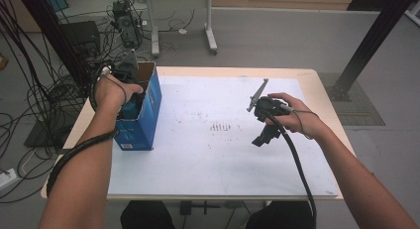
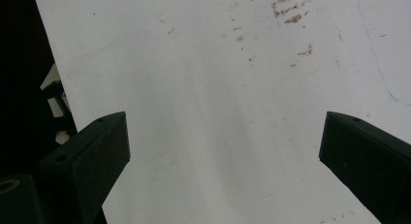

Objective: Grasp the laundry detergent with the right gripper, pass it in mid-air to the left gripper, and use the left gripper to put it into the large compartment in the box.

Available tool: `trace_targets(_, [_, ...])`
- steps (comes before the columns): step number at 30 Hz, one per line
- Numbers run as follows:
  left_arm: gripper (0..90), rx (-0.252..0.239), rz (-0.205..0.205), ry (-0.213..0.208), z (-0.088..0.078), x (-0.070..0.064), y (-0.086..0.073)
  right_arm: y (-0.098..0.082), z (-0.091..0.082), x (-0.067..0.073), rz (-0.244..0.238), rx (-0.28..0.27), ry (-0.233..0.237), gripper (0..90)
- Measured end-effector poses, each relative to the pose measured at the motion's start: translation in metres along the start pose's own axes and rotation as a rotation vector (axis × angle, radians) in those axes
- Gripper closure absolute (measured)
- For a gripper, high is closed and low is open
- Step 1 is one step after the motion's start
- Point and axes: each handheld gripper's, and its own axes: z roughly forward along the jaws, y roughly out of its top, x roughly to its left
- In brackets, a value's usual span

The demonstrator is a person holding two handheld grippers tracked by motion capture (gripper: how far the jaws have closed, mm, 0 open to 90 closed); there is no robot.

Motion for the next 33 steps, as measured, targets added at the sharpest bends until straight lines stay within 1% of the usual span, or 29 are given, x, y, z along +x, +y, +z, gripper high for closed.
trace_targets(2, [37.9,0.000,0.000,0.000,-0.0001,-0.0001,0.0000,0.0001,0.0002,-0.0003,-0.002,0.007,-0.002,3.9])
trace_targets(33, [37.8,-0.008,-0.016,-0.012,0.0005,0.0036,-0.0006,0.0003,0.0005,-0.0008,0.004,0.007,0.000,3.7])
